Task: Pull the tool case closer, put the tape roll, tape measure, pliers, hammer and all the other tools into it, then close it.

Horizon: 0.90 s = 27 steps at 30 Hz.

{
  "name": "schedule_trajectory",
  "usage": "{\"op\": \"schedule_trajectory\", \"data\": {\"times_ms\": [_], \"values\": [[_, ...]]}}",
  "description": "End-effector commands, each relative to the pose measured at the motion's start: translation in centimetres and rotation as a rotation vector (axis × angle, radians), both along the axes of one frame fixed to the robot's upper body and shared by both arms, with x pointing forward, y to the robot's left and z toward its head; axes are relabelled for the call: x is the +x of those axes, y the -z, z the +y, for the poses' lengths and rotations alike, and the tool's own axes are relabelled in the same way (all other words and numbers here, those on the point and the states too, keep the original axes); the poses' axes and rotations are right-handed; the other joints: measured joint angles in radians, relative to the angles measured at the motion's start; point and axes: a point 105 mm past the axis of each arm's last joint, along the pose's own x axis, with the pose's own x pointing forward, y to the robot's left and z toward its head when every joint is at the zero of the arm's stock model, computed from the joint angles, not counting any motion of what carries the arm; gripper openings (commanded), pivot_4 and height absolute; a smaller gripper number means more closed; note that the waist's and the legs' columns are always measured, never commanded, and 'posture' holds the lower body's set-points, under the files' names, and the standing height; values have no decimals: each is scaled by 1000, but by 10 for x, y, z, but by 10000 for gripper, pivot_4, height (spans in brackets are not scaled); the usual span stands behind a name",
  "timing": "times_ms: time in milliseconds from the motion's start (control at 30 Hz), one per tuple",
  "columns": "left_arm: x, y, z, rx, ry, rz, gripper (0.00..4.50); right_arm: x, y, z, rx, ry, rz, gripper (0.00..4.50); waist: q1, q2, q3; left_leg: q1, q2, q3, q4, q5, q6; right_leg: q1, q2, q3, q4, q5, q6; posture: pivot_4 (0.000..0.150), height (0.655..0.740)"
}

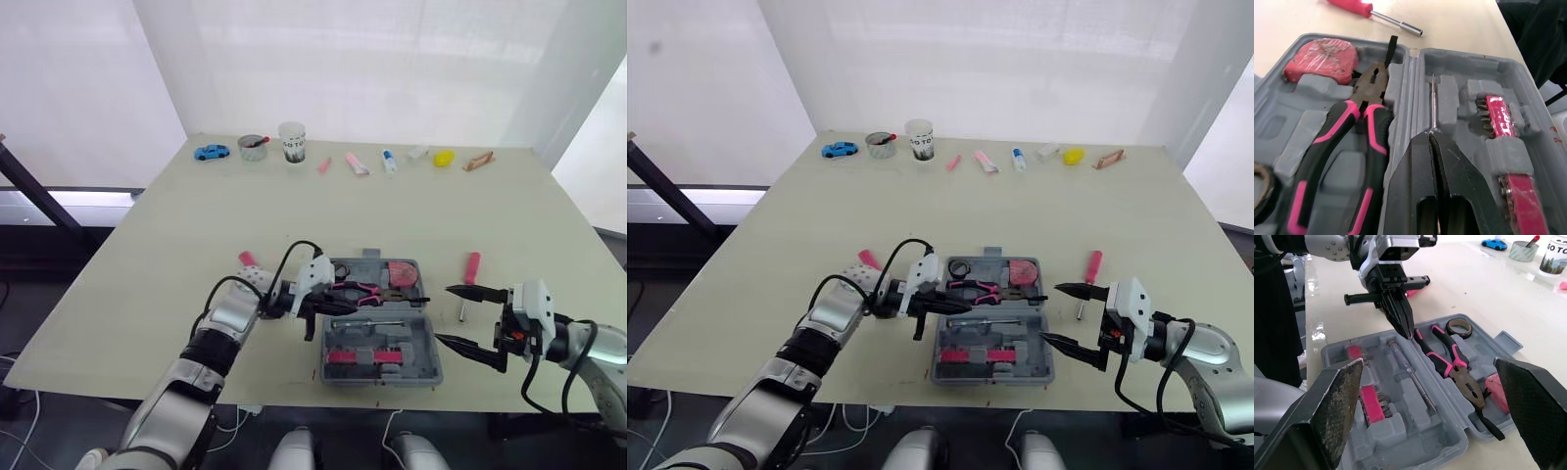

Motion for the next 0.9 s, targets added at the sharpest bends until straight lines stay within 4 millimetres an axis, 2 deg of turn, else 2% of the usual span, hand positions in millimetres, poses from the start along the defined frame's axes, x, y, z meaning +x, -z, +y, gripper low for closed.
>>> {"op": "schedule_trajectory", "data": {"times_ms": [33,200,567,800,900], "values": [[1,-2,-10,-9,31,-26,951,-1,-11,0,8,-4,-47,45000,0,0,0,0,0,0,0,0,0,0,0,0,0,0,0,1500,7400],[4,1,-18,-7,40,-29,951,-1,-12,1,7,-2,-51,45000,0,0,0,0,0,0,0,0,0,0,0,0,0,0,0,1500,7400],[-1,22,-27,42,79,-22,951,-1,-13,1,-2,14,-59,45000,0,0,0,0,0,0,0,0,0,0,0,0,0,0,0,1500,7400],[-3,40,-19,110,53,1,951,-1,-13,0,-2,16,-62,45000,0,0,0,0,0,-1,0,0,0,0,0,0,0,0,0,1500,7400],[-11,54,-11,169,64,38,951,-1,-12,0,-2,18,-62,45000,-1,1,-1,1,0,-1,0,0,0,1,0,0,0,0,0,1500,7400]]}}
